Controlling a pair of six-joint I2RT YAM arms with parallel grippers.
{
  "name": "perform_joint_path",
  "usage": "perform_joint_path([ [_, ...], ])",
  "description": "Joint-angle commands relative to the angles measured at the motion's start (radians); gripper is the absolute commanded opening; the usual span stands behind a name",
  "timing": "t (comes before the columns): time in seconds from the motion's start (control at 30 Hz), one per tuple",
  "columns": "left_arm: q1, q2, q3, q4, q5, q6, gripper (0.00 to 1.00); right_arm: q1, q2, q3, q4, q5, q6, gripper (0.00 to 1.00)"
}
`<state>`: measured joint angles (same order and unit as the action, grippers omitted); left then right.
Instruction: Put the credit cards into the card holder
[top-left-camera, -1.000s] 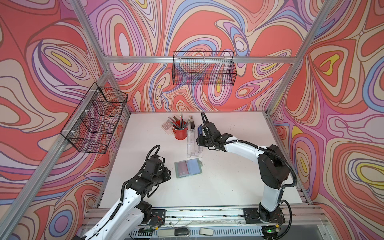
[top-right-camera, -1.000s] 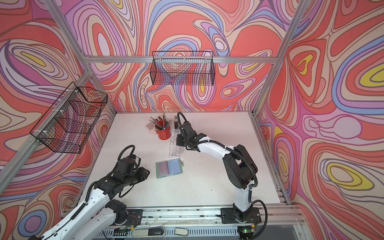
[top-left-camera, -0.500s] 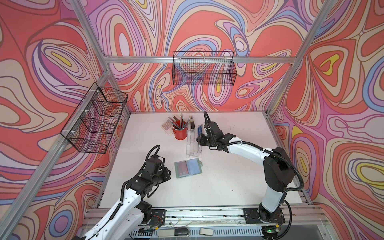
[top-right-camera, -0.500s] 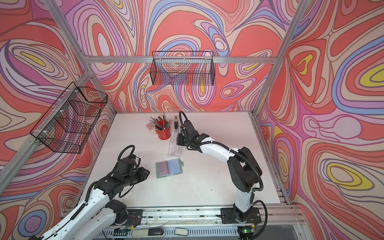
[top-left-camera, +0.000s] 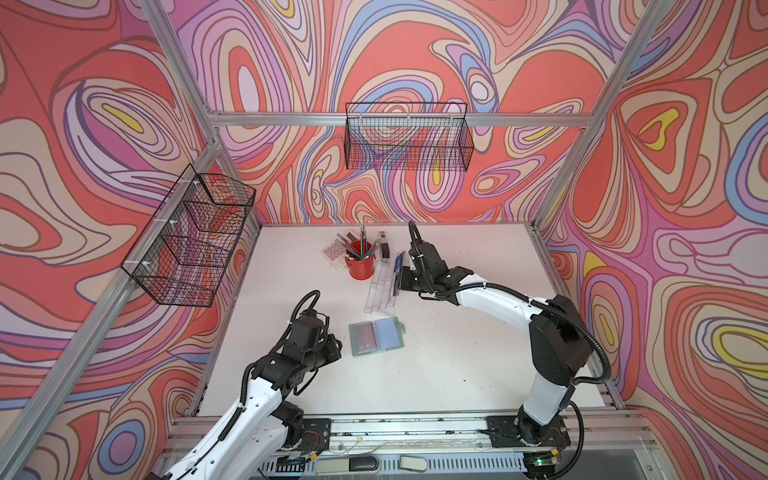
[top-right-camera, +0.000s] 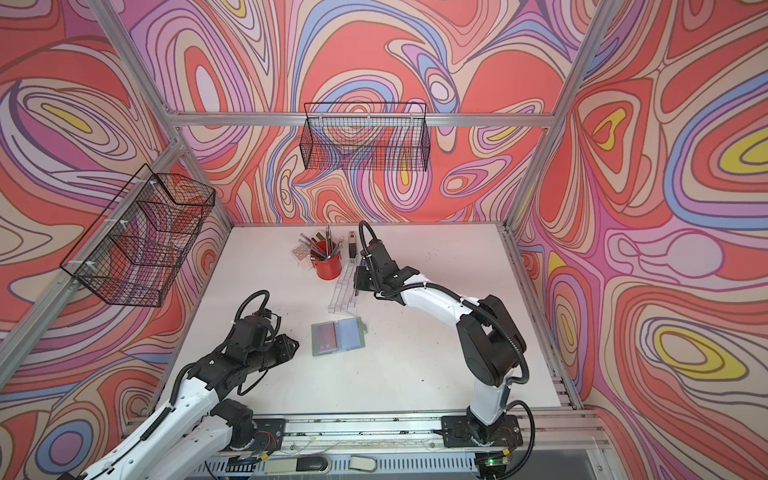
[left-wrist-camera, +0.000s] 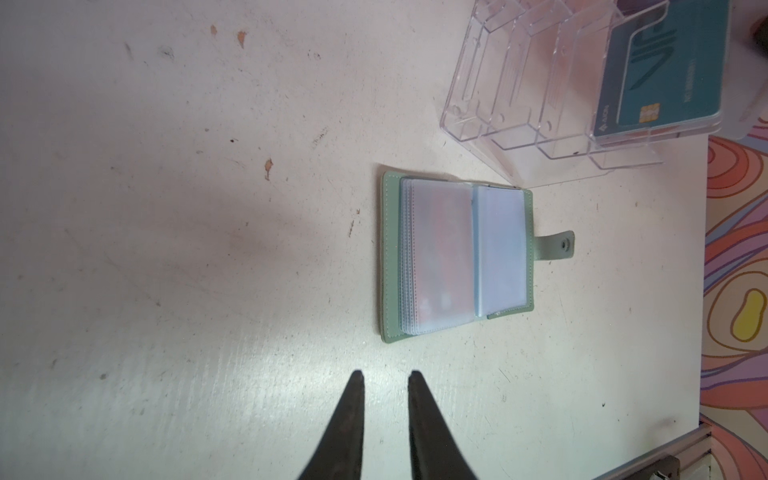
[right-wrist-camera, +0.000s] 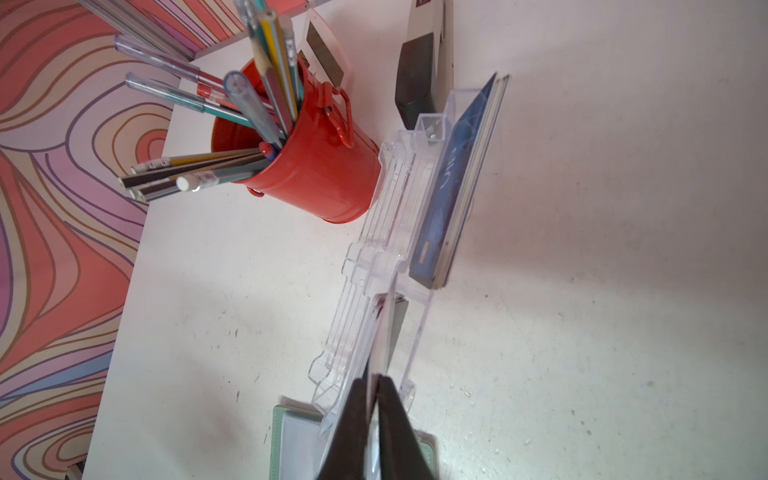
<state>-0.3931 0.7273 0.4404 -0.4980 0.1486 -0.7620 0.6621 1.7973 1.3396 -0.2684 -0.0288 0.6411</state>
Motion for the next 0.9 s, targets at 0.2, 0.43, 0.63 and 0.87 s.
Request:
perform_joint_path([
  [0.2,0.000,-0.006,-0.005,-0.020,-0.013,0.001,0.23,-0.002,-0.072,-0.020,-0.046,0.074,-0.019,0.00],
  [0.43,0.000,-0.017,-0.016,-0.015,-0.025,-0.013,0.23,0.006,-0.191,-0.094,-0.054,0.098,-0.003,0.00],
  [0.63,-0.001,-0.053,-0.021,-0.027,-0.041,-0.023,0.23,0.184,-0.248,-0.199,0.054,0.110,0.017,0.00],
  [0.87,0.000,-0.075,-0.022,-0.052,-0.038,-0.024,0.23,0.248,-0.065,-0.180,0.139,0.083,0.043,0.00],
])
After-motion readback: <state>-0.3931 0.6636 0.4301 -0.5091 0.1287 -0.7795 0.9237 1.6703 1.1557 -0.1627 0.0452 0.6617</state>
